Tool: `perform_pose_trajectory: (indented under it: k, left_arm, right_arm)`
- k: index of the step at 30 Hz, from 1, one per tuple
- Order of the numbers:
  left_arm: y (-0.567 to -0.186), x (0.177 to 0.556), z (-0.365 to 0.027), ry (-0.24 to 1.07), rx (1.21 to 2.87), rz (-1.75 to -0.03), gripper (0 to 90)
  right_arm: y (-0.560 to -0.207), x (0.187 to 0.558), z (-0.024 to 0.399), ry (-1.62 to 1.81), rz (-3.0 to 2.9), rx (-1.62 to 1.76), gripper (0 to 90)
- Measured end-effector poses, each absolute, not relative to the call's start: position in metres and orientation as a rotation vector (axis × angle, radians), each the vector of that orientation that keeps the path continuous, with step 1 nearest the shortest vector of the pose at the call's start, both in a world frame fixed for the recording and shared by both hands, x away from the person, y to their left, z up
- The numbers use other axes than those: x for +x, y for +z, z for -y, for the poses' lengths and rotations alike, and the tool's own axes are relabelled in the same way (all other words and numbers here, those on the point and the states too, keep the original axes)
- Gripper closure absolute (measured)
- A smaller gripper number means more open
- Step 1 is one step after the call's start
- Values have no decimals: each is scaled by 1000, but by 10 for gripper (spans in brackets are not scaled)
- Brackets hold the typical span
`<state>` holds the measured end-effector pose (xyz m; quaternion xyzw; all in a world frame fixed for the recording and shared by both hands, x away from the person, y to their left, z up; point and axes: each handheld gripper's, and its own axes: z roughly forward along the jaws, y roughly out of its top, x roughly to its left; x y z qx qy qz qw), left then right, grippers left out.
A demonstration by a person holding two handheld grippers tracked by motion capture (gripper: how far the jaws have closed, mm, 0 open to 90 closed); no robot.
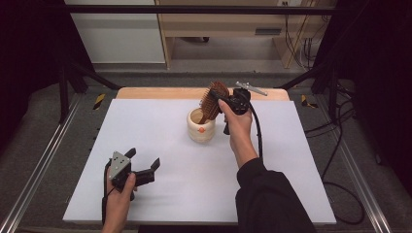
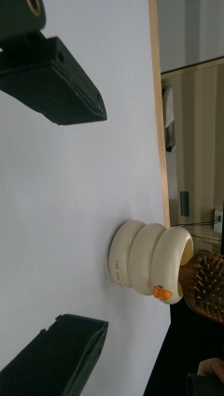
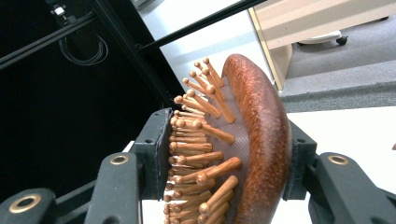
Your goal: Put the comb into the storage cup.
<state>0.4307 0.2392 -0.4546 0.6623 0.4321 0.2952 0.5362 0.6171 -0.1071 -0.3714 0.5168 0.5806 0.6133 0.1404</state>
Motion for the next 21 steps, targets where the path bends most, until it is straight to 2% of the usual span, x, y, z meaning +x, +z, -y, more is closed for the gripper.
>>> perform_pose_trajectory:
  k: [21]
  left_arm:
    - [-455,431,-239,702,1578,-1028,21]
  right_arm:
    - [-372,618,110,1777,-1682,1506,451]
